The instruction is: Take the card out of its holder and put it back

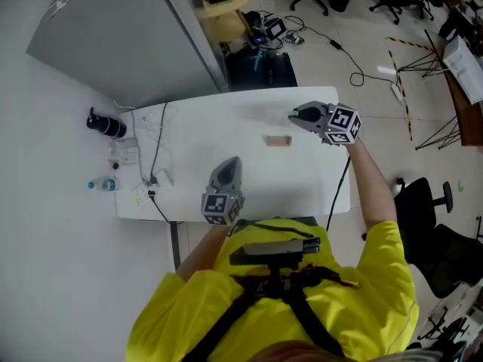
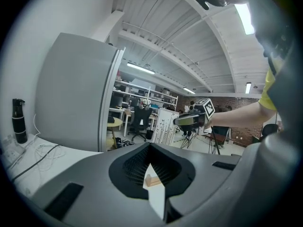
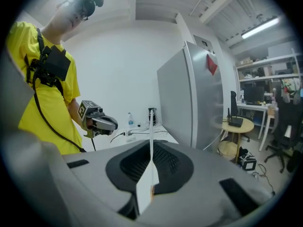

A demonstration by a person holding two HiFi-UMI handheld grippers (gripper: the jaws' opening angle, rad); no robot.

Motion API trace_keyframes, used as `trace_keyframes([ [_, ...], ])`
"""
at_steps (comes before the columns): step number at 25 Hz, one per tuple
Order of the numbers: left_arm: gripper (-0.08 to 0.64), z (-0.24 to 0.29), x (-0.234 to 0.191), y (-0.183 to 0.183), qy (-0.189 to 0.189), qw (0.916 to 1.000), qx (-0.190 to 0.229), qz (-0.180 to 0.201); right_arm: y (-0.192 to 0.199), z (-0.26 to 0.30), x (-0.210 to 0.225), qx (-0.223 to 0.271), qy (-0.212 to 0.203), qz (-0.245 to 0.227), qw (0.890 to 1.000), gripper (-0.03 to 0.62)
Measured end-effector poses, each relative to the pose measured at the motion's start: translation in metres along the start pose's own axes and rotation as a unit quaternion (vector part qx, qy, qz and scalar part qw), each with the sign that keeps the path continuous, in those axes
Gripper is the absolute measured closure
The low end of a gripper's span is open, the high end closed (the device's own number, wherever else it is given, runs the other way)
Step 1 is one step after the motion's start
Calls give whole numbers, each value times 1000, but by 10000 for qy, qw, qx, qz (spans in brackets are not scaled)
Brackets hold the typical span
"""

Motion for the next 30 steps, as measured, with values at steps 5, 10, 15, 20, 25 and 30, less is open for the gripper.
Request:
trace_keyframes([
  [5, 566, 13, -2, 1, -102, 9998, -181, -22, 44, 15, 15, -149, -280, 241, 9992, 572],
  [10, 566, 14, -4, 10, -285, 9986, -415, -132, 93, 35, 18, -396, -579, 468, 9964, 572],
  [15, 566, 18, -7, 20, -379, 9973, -614, -158, 121, 46, 28, -534, -712, 439, 9951, 572],
  [20, 566, 14, -10, 28, -474, 9959, -759, -128, 132, 54, 34, -533, -806, 447, 9943, 572],
  [25, 566, 12, -9, 31, -512, 9950, -853, -115, 142, 57, 32, -545, -813, 460, 9941, 572],
  [30, 566, 19, -5, 31, -477, 9955, -814, -95, 159, 63, 26, -579, -628, 481, 9952, 571],
])
Point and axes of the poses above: the fingertips, and each gripper's own axes: z forward along the fingers, x to its right, y out of its underside, the point moved 10 cm from there along -z, backward along the fingers, and after that the axes turned 4 degrees about -z, right-handed, at the moved point
